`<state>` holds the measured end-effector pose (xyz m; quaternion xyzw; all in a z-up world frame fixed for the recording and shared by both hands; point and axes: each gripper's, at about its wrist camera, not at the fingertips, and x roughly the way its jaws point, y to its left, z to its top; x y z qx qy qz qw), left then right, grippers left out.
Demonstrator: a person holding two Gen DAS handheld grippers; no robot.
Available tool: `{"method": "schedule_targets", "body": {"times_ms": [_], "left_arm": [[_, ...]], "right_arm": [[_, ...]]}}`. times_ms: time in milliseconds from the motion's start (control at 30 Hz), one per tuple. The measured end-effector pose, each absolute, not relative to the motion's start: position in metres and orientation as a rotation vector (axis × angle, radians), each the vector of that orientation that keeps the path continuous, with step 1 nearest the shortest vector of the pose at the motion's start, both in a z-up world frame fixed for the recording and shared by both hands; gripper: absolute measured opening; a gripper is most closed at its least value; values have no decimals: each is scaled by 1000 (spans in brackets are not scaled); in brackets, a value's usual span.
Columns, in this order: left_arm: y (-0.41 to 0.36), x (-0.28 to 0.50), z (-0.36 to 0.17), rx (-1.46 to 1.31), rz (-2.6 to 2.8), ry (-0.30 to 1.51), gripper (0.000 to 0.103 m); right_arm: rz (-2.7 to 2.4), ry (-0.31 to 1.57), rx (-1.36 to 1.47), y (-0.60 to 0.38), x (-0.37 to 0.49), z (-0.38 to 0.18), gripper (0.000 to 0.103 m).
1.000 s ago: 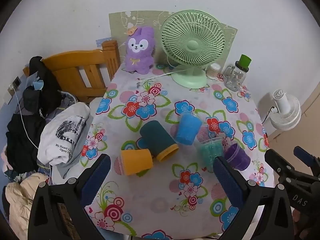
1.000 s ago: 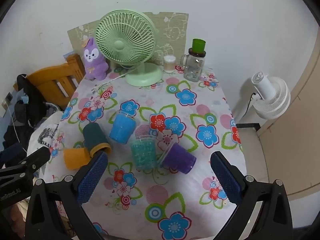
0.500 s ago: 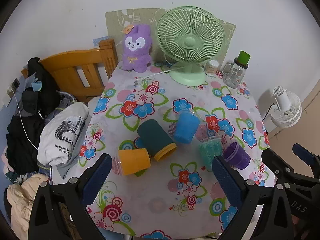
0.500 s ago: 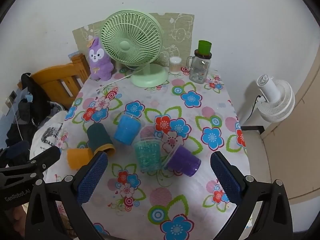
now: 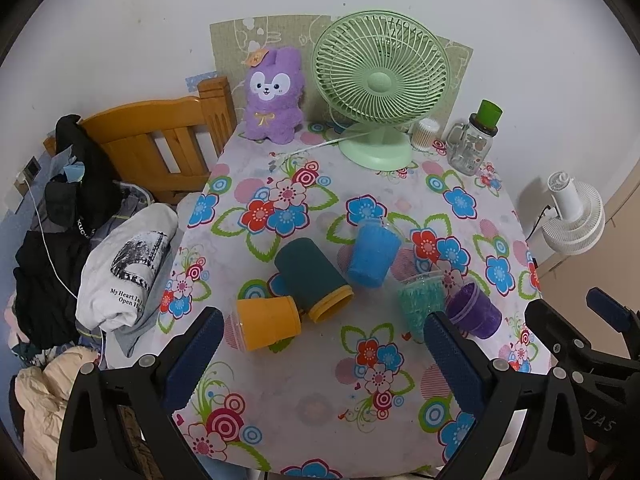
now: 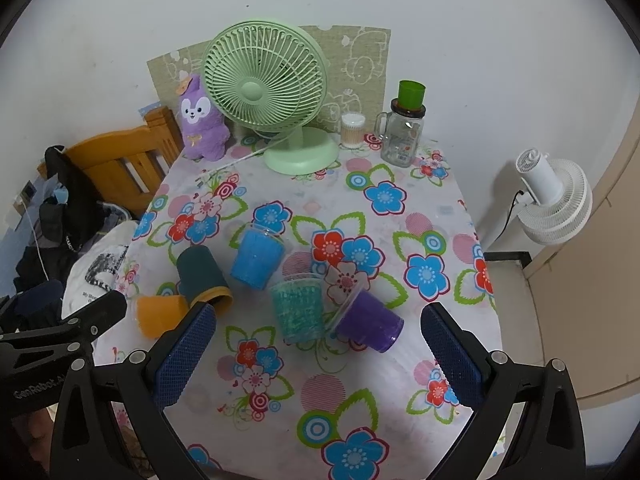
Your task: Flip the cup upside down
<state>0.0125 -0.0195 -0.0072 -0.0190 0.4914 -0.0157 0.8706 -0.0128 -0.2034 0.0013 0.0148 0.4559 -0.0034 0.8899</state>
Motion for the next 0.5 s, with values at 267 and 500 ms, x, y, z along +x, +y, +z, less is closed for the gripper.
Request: {"method": "schedule_targets", "body": {"times_ms": [267, 500], "left_arm": [[-20, 12, -8, -44, -27, 1030, 101], [-25, 15, -11, -55, 4, 1044, 101]], "right_arm": [[7, 952, 28, -204, -10, 1, 103], [35, 963, 21, -209, -6, -1, 103]]}}
